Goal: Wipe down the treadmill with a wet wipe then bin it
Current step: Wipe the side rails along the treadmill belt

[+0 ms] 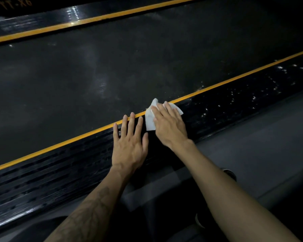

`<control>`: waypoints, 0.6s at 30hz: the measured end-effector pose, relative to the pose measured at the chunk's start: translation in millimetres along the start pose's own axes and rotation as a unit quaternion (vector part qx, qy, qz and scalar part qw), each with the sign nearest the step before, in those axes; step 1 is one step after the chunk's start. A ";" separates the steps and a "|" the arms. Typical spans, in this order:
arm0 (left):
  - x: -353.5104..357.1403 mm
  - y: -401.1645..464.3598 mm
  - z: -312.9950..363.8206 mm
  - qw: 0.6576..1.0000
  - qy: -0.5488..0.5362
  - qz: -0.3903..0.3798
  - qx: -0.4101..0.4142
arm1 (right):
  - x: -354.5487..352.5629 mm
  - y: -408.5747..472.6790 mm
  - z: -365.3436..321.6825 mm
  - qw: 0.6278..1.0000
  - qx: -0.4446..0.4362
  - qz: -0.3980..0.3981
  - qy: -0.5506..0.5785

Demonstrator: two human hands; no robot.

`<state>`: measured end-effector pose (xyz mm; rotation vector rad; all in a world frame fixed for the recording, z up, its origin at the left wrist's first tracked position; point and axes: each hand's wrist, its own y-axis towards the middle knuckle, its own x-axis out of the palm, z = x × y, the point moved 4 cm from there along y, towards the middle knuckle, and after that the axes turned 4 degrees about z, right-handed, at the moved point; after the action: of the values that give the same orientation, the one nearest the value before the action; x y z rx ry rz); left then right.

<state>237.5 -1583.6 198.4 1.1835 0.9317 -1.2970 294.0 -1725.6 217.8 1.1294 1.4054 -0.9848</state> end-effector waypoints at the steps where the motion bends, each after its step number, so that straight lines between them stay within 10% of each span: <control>1: -0.1 0.8 0.2 1.000 0.000 -0.001 -0.001 | -1.2 7.3 7.4 1.000 0.003 -0.005 0.001; 18: -1.7 2.0 0.3 1.000 -0.004 -0.010 -0.006 | 3.6 -10.6 3.5 0.996 0.076 0.054 -0.009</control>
<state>239.3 -1583.7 200.4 1.1626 0.9462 -1.3100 284.4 -1730.8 213.7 1.2919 1.2589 -1.0353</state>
